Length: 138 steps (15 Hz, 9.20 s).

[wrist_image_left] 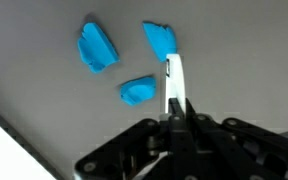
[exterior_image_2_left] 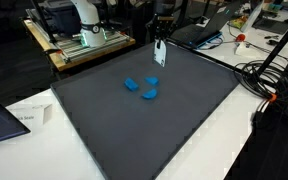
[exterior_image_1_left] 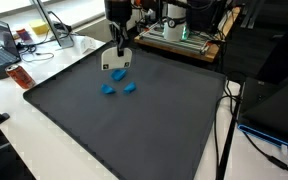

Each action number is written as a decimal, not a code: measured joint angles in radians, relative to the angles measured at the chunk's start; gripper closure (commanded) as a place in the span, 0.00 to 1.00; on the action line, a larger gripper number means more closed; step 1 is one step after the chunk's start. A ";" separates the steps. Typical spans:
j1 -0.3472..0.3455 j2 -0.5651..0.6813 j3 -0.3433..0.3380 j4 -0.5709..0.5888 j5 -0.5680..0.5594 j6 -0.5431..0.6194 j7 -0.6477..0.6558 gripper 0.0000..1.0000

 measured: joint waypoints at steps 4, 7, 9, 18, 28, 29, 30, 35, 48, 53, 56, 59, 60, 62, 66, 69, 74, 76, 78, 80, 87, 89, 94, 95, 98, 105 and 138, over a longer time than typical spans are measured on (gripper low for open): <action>0.000 0.018 0.006 0.024 0.053 -0.054 -0.089 0.99; 0.001 0.040 0.006 0.043 0.083 -0.078 -0.131 0.99; 0.001 0.060 0.006 0.050 0.096 -0.082 -0.150 0.99; 0.004 0.154 0.006 0.052 0.113 -0.079 -0.168 0.99; 0.004 0.240 0.005 0.072 0.115 -0.064 -0.195 0.99; 0.004 0.249 0.004 0.079 0.118 -0.064 -0.202 0.99; 0.004 0.259 0.004 0.086 0.120 -0.064 -0.206 0.99; 0.004 0.297 -0.001 0.117 0.128 -0.064 -0.229 0.99; -0.001 0.328 -0.015 0.140 0.174 -0.080 -0.291 0.99; -0.001 0.329 -0.015 0.139 0.176 -0.086 -0.323 0.99; -0.001 0.326 -0.019 0.135 0.175 -0.087 -0.341 0.99; 0.000 0.321 -0.028 0.127 0.172 -0.087 -0.353 0.99; 0.000 0.320 -0.029 0.126 0.172 -0.090 -0.359 0.99; 0.000 0.320 -0.032 0.126 0.169 -0.099 -0.371 0.99; 0.004 0.318 -0.039 0.125 0.154 -0.134 -0.372 0.99; 0.005 0.305 -0.046 0.106 0.125 -0.181 -0.371 0.99; 0.005 0.274 -0.057 0.049 0.079 -0.203 -0.377 0.99; 0.003 0.256 -0.057 0.027 0.077 -0.202 -0.397 0.99; 0.002 0.225 -0.056 0.006 0.078 -0.191 -0.432 0.99; -0.003 0.180 -0.055 -0.017 0.083 -0.165 -0.465 0.99; -0.018 0.041 -0.057 -0.027 0.076 -0.213 -0.427 0.99; -0.012 0.032 -0.053 0.004 0.054 -0.288 -0.385 0.99; 0.035 0.046 -0.024 0.132 -0.034 -0.488 -0.220 0.99; 0.049 0.055 -0.018 0.162 -0.054 -0.525 -0.179 0.99; 0.087 0.106 -0.006 0.253 -0.104 -0.610 -0.051 0.99; 0.152 0.329 -0.011 0.474 -0.175 -0.770 0.208 0.99; 0.270 0.843 -0.112 1.052 -0.184 -1.039 0.423 0.99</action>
